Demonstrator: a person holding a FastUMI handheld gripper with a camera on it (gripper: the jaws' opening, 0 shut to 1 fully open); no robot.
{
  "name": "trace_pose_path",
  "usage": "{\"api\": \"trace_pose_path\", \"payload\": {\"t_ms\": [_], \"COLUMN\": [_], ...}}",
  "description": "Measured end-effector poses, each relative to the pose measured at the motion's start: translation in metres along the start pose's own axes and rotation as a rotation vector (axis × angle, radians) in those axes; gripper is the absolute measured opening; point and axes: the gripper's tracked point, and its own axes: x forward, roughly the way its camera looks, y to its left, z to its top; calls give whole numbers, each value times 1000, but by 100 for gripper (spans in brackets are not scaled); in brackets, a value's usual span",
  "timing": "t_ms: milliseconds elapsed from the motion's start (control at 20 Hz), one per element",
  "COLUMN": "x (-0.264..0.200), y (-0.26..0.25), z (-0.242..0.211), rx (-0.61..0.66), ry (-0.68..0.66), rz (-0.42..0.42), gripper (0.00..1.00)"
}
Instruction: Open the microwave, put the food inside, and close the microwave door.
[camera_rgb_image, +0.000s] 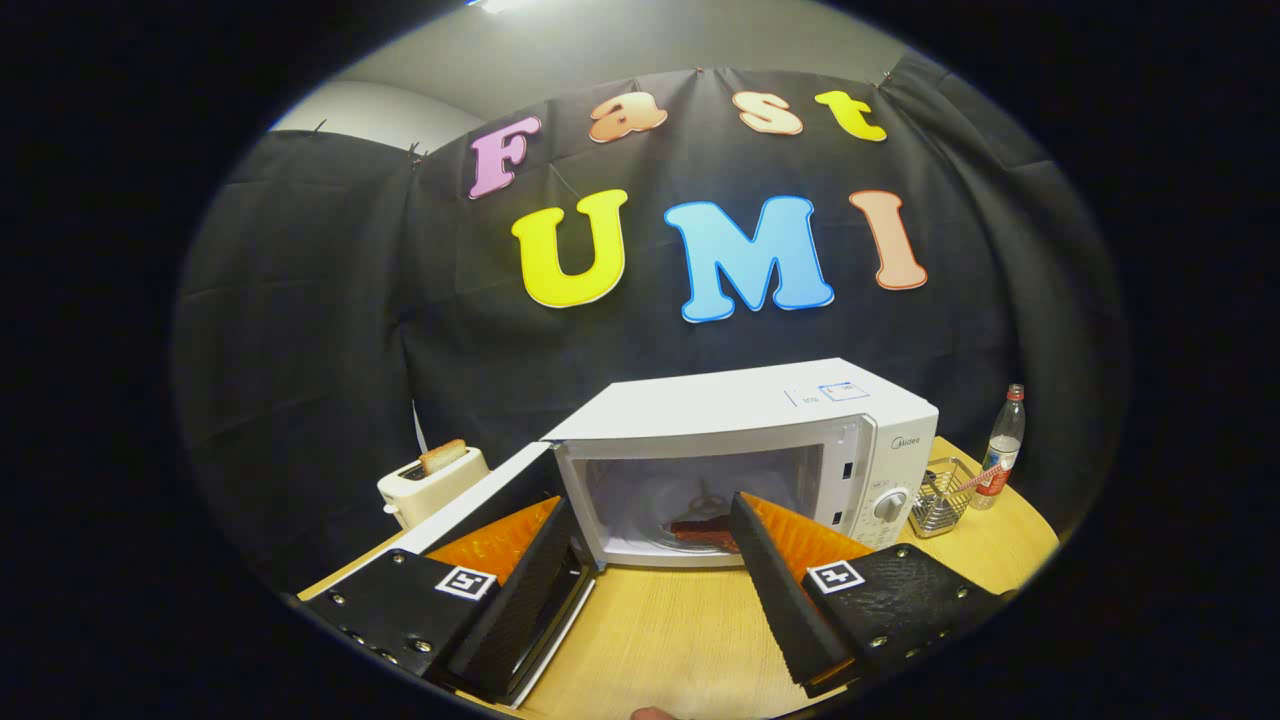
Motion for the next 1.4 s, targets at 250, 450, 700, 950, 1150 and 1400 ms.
{"api": "trace_pose_path", "payload": {"t_ms": [250, 450, 700, 950, 1150, 1400], "x": [-41, -62, -85, -104, -109, -114], "y": [54, 96, 156, 210, 243, 271], "z": [13, 16, 12, -6, -32, -67], "rx": [-47, -49, -21, -41, -28, -28], "ry": [-41, -61, -69, -57, -13, 59], "rz": [70, 133, 245, 338, 406, 471], "gripper": [97, 98, 97, 98, 97, 98]}}
